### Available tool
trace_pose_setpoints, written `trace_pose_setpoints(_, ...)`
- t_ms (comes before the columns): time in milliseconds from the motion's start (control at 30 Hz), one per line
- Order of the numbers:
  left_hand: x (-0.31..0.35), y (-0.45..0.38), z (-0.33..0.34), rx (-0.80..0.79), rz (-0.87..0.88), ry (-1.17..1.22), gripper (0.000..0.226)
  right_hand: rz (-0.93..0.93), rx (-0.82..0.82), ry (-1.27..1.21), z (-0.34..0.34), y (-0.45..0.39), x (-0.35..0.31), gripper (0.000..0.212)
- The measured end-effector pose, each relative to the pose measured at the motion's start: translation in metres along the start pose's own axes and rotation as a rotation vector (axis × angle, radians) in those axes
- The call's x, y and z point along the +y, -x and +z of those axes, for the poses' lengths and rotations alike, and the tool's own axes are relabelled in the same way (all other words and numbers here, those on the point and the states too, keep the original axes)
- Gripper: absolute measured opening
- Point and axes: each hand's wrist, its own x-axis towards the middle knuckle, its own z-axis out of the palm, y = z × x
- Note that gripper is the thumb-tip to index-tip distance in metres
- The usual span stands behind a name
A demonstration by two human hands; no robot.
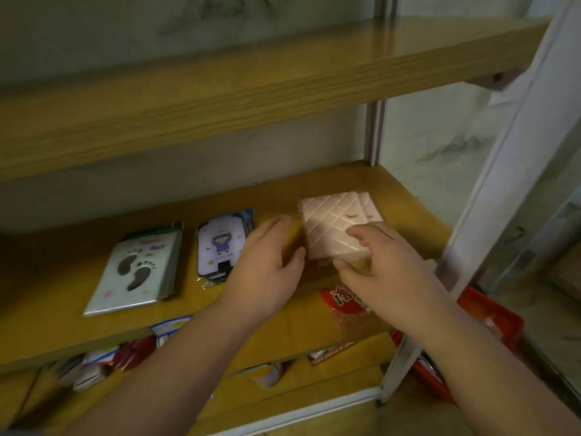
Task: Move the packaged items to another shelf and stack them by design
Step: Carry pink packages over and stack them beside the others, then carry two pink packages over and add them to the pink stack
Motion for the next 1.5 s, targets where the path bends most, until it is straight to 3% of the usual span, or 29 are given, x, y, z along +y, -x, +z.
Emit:
trace_pose_setpoints(167,-0.046,0.044,-0.053,0.111,0.037,-0.236,0.054,-0.108,-0.024,-0.018,0.039,-0.023,-0.043,0.055)
trace_pose_setpoints(467,-0.133,0.120,-0.147,0.215,-0.213,-0.400,0.063,-0.273,-0.133,-0.075,0.108,-0.033,-0.146,0.050)
trace_pose_setpoints(633,-0.175,0.167,-0.193,0.238,-0.263,-0.410,0.069,-0.351,-0.208,-0.110,0.146,-0.015,-0.221,0.049)
trace_pose_setpoints(1200,-0.377,0.377,-0.385,0.426,-0.347,-0.337,0.064,-0.507,-0.218,-0.115,0.302,0.088,-0.521,0.043)
trace_pose_setpoints(1333,-0.420,0.409,-0.418,0.472,-0.413,-0.321,0.068,-0.590,-0.326,-0.097,0.339,0.114,-0.580,0.050)
trace_pose_setpoints(1500,-0.466,0.426,-0.444,0.502,-0.468,-0.316,0.065,-0.653,-0.350,-0.069,0.384,0.113,-0.641,0.051)
